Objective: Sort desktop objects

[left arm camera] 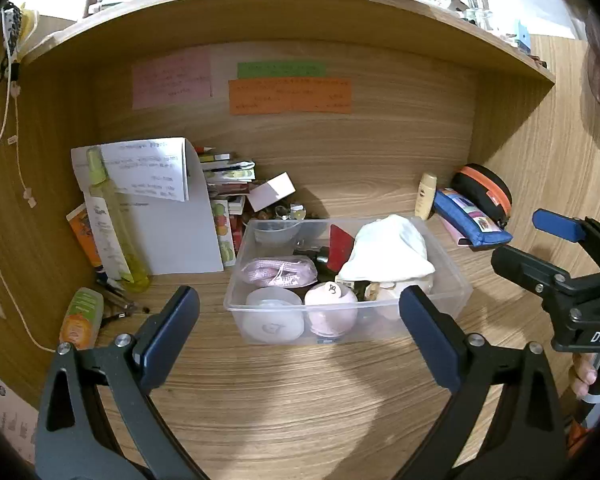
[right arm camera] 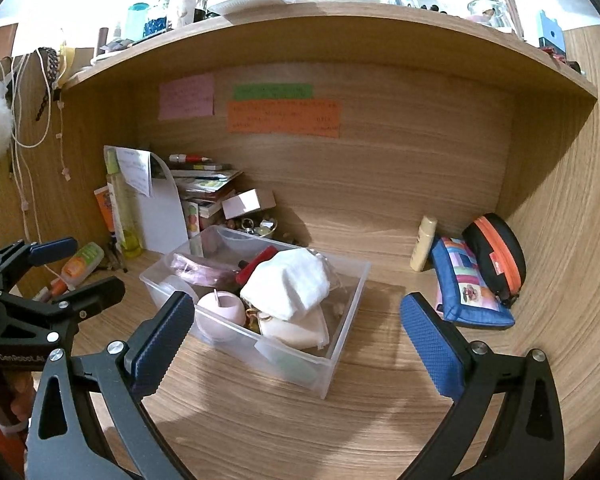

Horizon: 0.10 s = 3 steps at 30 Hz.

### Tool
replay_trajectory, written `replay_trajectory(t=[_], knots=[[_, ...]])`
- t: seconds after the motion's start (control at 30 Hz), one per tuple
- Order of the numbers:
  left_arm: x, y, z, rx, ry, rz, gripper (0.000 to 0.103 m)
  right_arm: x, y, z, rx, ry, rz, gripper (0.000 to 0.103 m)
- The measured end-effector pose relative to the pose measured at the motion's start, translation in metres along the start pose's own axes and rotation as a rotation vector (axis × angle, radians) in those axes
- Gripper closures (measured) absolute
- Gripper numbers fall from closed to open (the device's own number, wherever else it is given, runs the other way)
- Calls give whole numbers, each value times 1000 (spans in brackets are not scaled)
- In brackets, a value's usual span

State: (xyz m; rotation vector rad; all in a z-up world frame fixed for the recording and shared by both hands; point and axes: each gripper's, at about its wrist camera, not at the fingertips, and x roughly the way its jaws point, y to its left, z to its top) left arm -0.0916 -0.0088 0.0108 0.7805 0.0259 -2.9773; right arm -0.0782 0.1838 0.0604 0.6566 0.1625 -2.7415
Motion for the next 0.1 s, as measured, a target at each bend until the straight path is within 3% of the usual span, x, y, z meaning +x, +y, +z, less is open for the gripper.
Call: replay_trajectory(t=[0.1], knots=[[1,-1,0,-2,0,-3,2,4,-2,-1,0,10,-2,0]])
